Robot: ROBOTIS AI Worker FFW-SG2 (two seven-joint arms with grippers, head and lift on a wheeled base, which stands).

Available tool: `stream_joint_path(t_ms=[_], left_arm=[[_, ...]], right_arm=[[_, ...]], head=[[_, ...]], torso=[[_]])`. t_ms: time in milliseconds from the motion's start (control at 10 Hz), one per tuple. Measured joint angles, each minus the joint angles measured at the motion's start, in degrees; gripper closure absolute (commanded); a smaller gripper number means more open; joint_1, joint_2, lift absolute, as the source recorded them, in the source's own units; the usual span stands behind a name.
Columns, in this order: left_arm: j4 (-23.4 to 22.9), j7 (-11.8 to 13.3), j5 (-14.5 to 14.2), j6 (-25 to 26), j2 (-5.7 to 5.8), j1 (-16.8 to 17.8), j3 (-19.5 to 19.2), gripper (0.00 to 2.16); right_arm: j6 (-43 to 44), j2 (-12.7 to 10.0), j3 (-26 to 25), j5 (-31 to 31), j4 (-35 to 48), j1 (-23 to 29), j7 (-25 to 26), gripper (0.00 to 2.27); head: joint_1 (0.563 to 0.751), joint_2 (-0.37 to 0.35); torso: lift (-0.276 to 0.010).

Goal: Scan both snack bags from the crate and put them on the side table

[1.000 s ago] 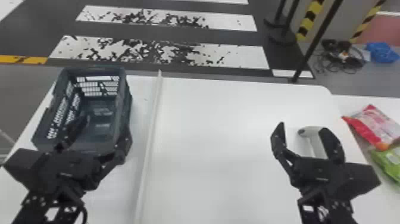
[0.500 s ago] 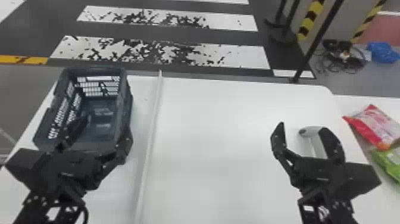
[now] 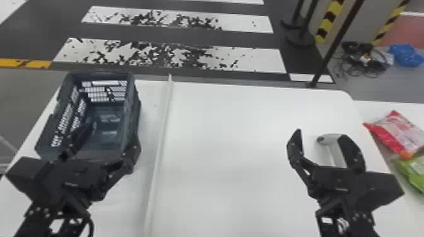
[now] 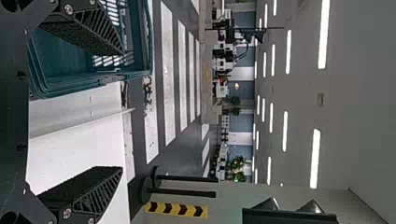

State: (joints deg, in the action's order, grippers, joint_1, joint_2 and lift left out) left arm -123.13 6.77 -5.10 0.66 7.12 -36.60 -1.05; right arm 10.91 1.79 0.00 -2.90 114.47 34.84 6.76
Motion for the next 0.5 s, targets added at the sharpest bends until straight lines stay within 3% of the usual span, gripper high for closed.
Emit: stream_joint_path(t_ms=[500], left_arm=[[-0.1,0.0,0.1,1.0,0.09,0.3,0.0,0.12]], right_arm=[[-0.6,0.4,0.0,0.0,-0.5,-0.6,0.0,0.03]], head=[[0.695,-0.059]], torso=[[-0.087]])
